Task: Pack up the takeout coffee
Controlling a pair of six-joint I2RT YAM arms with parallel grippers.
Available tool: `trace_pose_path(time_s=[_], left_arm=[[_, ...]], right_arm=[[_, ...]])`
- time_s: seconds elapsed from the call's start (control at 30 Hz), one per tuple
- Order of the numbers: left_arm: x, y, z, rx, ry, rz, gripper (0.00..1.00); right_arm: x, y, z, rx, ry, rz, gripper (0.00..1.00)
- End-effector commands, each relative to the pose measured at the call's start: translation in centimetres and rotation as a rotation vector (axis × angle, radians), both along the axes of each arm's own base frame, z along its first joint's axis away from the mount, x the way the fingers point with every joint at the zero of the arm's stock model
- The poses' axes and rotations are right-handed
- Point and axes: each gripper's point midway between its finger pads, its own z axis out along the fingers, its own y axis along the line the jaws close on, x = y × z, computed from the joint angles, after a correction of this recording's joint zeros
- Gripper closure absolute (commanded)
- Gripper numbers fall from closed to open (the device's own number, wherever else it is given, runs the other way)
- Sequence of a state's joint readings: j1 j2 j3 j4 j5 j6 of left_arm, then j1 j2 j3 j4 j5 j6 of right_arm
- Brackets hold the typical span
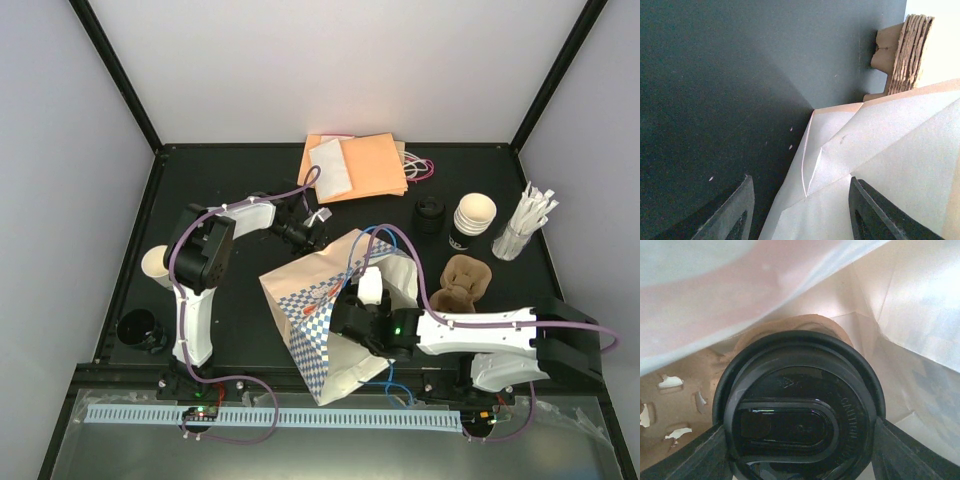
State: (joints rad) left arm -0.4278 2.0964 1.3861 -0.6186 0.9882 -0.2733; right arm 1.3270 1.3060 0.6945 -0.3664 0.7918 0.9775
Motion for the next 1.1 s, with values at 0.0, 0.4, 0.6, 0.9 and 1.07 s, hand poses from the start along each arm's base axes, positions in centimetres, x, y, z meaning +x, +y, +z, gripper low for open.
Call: trace_pose_path(time_s=[0.0, 0.4, 0.6, 0.9, 1.07], left_arm=[[-2.1, -1.4, 0.9, -0.046, 0.025, -0.065, 0.46], [-2.0, -1.4, 1.0, -0.041, 0.031, -0.068, 0.46], [-1.7, -1.5, 1.2, -0.041, 0.026, -0.065, 0.38], [0.8, 0.5, 3.7, 0.027, -0.093, -0.010, 0.02], [3.9, 4.4, 6.7, 0.105, -0.191, 0.118, 0.01]], right_arm=[[0.5, 0.7, 0.4, 0.103, -0.022, -0.016, 0.80], [1.6, 0.5, 4.0, 0.175, -0.159, -0.024, 0.80], [1.5, 0.2, 4.2, 0.172, -0.165, -0.022, 0.80], [1.1, 0.7, 3.3, -0.068, -0.090, 0.057, 0.80], [0.0, 0.7, 3.4, -0.110, -0.034, 0.150, 0.80]])
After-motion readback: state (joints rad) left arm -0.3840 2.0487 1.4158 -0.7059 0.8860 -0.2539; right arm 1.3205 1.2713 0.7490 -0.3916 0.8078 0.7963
